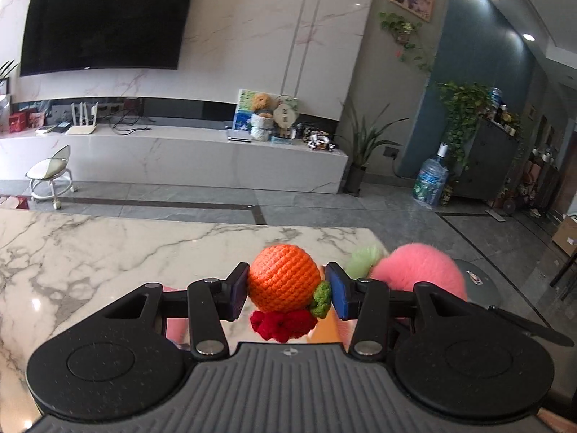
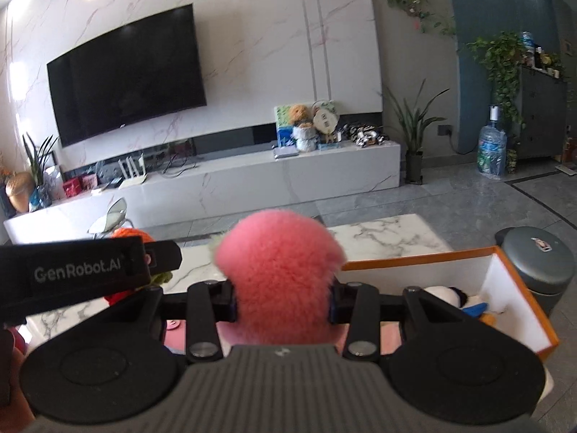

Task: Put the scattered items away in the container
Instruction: 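Lift the orange ball with the left tool while the right tool carries the pink pompom toward the box, then lower the orange ball into the box with the left tool while the right tool lowers the pompom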

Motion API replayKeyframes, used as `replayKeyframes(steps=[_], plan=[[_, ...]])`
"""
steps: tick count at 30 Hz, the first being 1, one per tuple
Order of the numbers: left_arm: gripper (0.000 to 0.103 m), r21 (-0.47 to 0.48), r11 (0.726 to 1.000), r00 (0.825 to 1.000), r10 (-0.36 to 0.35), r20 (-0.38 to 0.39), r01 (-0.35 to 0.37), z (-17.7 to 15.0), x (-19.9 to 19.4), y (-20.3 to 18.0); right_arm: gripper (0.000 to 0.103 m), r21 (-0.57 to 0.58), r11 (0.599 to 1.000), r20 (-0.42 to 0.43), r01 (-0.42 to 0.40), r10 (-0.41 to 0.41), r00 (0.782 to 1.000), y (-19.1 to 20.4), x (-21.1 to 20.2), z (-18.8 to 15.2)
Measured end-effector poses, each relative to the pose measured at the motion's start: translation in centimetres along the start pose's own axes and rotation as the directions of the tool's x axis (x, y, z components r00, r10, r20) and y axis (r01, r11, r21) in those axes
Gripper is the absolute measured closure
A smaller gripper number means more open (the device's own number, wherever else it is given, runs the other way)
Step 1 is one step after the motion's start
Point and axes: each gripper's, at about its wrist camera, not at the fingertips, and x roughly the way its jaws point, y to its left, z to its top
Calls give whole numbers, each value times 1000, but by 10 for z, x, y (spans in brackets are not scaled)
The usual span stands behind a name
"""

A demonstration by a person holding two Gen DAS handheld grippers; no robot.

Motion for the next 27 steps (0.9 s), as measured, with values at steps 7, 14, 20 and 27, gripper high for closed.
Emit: replayKeyframes(steps=[7,14,20,27], plan=[[50,43,997,998,-61,0,61,-12,1,-49,59,45,996,43,76,-78,996,-50,-37,-4],[50,90,990,994,-105,-36,108,-23,21,-93,59,104,982,48,155,-161,986,-104,-48,-7],[50,127,984,990,-115,-81,125,-32,48,-121,59,147,969,32,198,-205,978,-138,-39,-7],[50,147,981,984,-106,-147,127,-47,84,-136,59,182,958,-15,221,-223,975,-167,-15,-13]])
